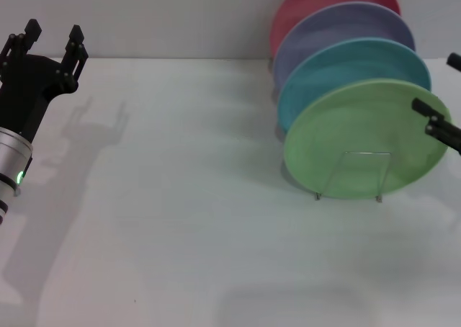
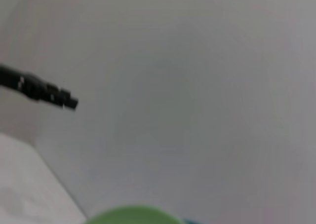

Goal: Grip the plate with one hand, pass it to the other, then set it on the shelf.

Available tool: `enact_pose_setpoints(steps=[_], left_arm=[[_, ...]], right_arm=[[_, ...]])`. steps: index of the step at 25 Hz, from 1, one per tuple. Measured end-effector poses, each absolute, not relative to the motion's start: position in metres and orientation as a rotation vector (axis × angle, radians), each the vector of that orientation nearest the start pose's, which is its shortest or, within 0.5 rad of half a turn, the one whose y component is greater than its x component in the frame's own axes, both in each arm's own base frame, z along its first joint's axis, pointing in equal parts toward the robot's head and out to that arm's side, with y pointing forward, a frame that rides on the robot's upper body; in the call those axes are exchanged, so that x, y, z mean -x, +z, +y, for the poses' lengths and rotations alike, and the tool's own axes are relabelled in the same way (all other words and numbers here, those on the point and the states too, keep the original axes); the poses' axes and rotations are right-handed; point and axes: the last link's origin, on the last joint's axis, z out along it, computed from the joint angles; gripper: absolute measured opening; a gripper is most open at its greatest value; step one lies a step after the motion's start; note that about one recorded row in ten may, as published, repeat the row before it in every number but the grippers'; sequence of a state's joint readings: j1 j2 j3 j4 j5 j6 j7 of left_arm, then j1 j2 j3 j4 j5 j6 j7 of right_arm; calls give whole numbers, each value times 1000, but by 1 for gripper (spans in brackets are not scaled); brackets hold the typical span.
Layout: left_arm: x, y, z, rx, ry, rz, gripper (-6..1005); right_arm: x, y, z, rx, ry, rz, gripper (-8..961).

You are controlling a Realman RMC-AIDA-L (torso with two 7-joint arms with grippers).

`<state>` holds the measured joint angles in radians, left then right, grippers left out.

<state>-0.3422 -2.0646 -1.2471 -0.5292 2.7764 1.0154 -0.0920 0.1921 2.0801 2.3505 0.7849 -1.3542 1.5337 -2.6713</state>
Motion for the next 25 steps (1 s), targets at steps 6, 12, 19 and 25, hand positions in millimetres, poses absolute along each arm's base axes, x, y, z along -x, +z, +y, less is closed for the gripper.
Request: enact_pose_setpoints(steps=[6,12,19,25], left_arm=[[274,-2,354,1625,-813,-384,638],[277,0,351,1611,-769,-345,638],[289,5,343,1579,-693,-282,638],[300,10,340,1551,-667,-291,636]], right_arm=[[-293,92,265,1861,831,-272,674],[-323,131,258,1317,982,-14,674],[-395,133,250,958,886,447,674],[-415,124,244,901,851,582,674]])
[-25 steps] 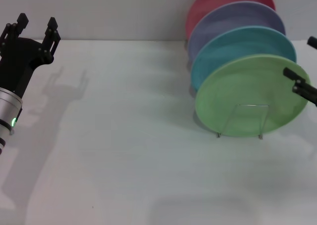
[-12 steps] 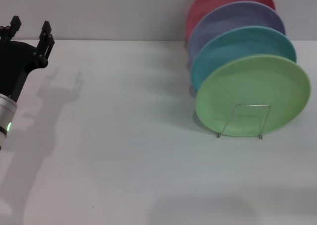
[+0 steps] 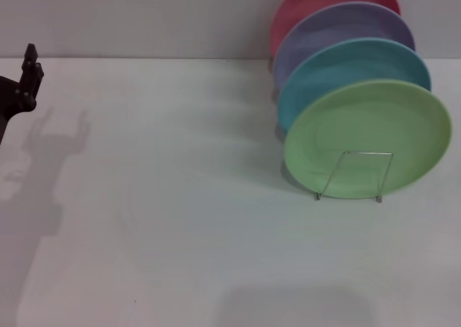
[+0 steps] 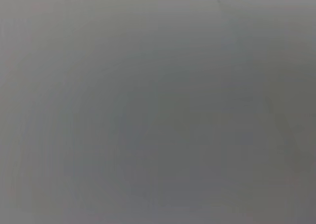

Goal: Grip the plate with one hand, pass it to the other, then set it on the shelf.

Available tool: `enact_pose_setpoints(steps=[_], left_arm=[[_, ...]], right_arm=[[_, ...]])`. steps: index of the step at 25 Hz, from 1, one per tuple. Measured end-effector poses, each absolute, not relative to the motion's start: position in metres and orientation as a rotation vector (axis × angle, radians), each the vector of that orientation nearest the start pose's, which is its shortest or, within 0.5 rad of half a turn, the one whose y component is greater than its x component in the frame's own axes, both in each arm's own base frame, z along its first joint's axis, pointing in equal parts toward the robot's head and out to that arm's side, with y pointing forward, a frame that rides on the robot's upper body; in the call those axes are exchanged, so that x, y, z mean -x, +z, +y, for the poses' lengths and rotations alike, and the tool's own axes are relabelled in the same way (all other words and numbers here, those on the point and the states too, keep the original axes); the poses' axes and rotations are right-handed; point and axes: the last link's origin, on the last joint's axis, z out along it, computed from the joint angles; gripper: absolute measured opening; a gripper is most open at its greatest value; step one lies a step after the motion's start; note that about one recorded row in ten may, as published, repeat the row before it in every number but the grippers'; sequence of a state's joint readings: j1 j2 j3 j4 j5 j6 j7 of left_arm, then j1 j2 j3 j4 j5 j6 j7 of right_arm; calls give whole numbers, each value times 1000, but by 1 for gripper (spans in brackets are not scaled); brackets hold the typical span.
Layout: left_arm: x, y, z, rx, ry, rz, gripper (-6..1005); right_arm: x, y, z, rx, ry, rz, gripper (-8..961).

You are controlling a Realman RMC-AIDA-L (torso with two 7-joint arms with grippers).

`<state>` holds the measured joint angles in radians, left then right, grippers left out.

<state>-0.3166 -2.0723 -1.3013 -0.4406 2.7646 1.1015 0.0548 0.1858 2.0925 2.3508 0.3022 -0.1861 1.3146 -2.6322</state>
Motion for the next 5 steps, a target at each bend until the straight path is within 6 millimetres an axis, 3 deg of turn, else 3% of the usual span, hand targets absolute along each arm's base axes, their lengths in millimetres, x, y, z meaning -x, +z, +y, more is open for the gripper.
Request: enact_pose_setpoints(steps=[5], left_arm=[[312,17,345,1516,-634,-332,635]], right_arm=[[-414,119,246,926,850,593,674]])
